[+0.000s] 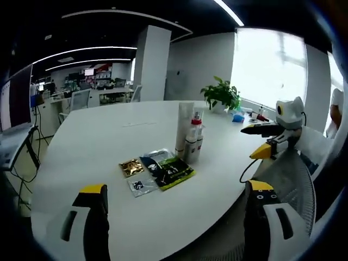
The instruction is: Arrange the skincare products in the storage area until every visible bottle or jar stands upright without overlapping.
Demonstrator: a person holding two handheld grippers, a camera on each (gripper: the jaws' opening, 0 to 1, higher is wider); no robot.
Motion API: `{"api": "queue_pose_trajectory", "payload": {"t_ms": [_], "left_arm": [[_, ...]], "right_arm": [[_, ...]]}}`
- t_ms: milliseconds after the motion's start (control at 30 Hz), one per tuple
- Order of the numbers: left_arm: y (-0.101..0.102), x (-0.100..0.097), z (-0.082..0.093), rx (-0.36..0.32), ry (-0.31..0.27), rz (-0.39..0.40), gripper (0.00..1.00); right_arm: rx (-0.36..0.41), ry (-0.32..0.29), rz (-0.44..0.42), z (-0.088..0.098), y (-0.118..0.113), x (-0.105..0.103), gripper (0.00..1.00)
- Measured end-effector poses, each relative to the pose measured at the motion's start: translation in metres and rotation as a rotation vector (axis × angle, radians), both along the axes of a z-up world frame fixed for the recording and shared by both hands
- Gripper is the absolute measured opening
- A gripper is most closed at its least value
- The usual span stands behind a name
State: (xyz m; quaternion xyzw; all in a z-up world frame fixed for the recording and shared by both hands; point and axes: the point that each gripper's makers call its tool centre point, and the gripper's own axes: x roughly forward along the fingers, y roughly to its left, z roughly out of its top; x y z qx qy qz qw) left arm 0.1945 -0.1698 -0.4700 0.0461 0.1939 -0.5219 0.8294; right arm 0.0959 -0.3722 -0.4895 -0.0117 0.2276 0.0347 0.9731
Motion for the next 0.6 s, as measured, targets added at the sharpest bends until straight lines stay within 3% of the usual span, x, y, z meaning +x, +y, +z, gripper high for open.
{"api": "queue_pose_trajectory", "payload": {"t_ms": [600], "left_arm": [[0.0003, -0.0013, -0.0046, 0.009, 0.001, -0.008, 0.99]], "right_arm": [[-0.033, 0.007, -0.005, -0.0022, -0.0004, -0.0017, 0.99]]}}
